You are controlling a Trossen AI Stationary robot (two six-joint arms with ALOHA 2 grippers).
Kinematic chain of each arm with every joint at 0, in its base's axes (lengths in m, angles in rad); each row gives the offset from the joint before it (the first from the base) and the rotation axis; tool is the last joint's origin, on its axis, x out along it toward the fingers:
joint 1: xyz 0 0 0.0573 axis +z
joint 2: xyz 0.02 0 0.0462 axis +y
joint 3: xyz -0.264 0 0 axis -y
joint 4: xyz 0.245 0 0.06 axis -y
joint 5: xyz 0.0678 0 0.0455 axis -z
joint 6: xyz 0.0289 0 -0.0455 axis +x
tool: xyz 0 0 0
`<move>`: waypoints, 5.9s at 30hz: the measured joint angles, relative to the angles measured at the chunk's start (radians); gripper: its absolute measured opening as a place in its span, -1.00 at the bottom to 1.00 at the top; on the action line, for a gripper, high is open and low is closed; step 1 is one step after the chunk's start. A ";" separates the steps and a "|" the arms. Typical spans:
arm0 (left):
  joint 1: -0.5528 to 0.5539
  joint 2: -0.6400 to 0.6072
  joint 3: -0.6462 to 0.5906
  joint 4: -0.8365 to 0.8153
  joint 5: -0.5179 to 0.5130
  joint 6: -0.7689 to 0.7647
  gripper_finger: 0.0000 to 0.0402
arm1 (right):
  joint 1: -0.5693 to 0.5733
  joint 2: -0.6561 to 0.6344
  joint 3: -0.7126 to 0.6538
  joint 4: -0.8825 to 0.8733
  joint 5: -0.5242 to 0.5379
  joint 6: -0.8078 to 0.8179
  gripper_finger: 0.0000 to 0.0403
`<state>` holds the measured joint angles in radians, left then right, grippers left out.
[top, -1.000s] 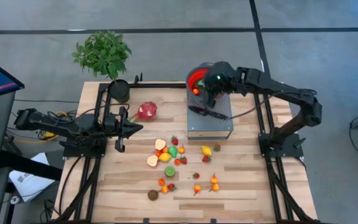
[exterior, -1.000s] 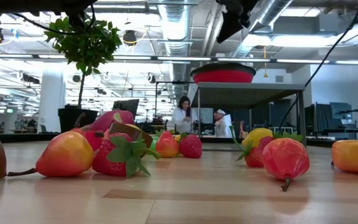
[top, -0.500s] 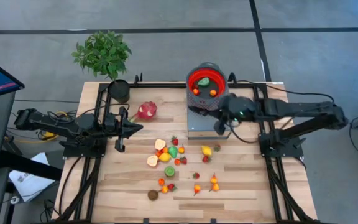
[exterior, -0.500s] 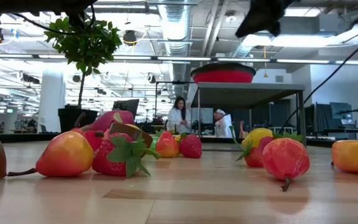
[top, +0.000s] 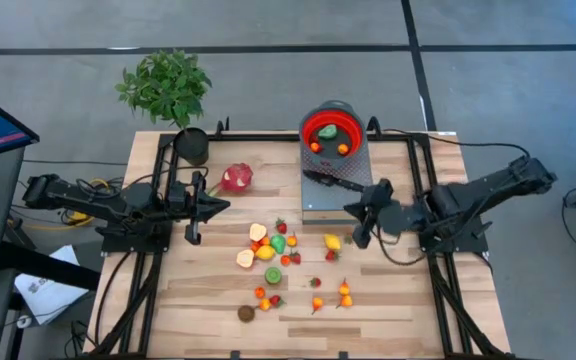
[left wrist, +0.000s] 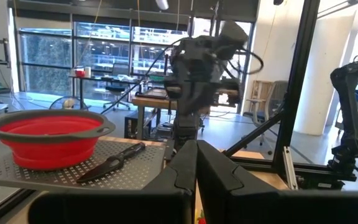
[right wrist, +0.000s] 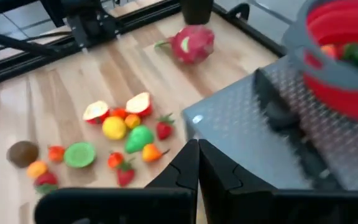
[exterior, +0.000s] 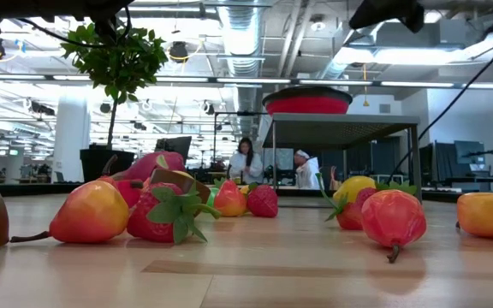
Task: Pick & Place Fruit
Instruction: Put the lemon into the red colander on the shelf
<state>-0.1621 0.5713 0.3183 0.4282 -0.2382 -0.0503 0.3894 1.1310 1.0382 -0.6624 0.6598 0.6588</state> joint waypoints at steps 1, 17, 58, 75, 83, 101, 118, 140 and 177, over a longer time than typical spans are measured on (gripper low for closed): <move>0.000 0.000 0.000 0.000 0.000 -0.006 -0.99 | 0.020 0.015 0.002 -0.001 0.009 0.032 -1.00; 0.000 0.000 0.000 0.000 0.000 -0.011 -0.99 | 0.206 0.252 0.015 -0.106 0.018 0.567 -1.00; 0.000 0.000 0.000 -0.001 0.000 -0.011 -0.99 | 0.102 0.625 0.193 -0.236 -0.189 0.770 -1.00; 0.000 0.000 0.000 -0.001 0.000 -0.011 -0.99 | 0.102 0.539 -0.006 -0.047 -0.183 0.754 -1.00; 0.000 0.000 0.000 -0.001 0.000 -0.011 -0.99 | 0.089 0.523 -0.021 -0.047 -0.149 0.692 -1.00; 0.000 0.000 0.000 -0.001 0.000 -0.010 -0.99 | 0.003 0.523 -0.021 -0.039 -0.296 0.568 0.14; 0.000 0.000 0.000 -0.001 0.000 -0.010 -0.99 | -0.053 0.627 -0.020 0.070 -0.293 0.540 0.73; 0.000 0.000 0.000 -0.001 0.000 -0.010 -0.99 | -0.085 0.708 -0.021 0.200 -0.255 0.490 0.55; 0.000 0.000 0.000 -0.001 0.000 -0.010 -0.99 | -0.084 0.708 -0.021 0.206 -0.266 0.511 0.15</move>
<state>-0.1623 0.5716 0.3183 0.4271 -0.2382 -0.0605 0.3054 1.8393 1.0176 -0.4564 0.3939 1.1694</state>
